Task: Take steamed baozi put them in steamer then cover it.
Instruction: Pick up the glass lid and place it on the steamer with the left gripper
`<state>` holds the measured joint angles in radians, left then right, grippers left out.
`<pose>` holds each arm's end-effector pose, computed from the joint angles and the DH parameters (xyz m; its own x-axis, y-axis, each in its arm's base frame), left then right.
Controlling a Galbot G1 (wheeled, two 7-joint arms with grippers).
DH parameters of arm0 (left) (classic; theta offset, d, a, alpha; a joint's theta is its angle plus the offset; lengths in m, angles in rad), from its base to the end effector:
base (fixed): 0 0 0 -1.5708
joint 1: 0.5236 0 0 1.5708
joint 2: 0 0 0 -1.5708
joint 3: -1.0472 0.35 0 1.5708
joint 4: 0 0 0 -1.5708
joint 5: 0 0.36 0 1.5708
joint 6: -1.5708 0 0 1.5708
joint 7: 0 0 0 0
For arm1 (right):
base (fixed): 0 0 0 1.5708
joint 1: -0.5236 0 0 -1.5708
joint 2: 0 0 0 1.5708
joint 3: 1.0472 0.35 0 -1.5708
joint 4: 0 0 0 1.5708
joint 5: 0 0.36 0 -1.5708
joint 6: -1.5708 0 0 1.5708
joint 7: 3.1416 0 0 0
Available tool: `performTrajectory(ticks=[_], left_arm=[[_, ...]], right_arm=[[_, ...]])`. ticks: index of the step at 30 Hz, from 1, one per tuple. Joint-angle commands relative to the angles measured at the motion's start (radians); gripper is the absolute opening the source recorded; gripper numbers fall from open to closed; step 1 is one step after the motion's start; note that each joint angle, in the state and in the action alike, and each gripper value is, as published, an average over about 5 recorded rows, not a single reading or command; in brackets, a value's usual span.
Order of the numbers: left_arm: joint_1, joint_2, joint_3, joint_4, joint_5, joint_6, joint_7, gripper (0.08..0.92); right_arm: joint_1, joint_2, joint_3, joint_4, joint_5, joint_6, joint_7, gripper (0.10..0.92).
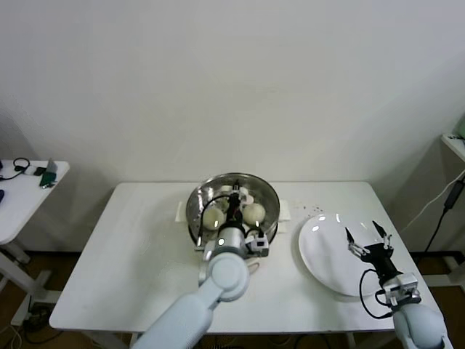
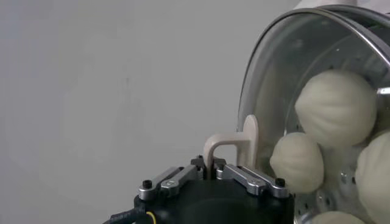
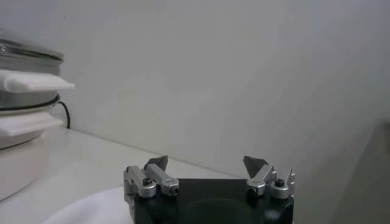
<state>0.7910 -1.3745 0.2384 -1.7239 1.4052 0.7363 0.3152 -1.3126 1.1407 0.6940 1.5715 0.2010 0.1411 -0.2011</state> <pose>0.3345 -0.1834 -0.2611 -0.9970 0.0450 0.0630 0.0637 0.0155 0.9978 0.2657 -0.2013 -0.3753 -0.9917 -0.0744 0.1047 -0.0979 0.9656 -0.2409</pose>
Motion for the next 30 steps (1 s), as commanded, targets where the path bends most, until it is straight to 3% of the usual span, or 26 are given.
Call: performTrajectory(ticks=[1,30], left_arm=[[0.006,-0.009,-0.003,0.016,0.007,0.049,-0.004,0.156],[0.016,-0.003,0.001,0.044,-0.016,0.049,-0.096,0.156]], right_arm=[[0.002,0.005,-0.001,-0.003,-0.003,0.001,-0.002,0.823],[-0.004,0.017,0.01,-0.002,-0.008,0.007,-0.016,0.823]])
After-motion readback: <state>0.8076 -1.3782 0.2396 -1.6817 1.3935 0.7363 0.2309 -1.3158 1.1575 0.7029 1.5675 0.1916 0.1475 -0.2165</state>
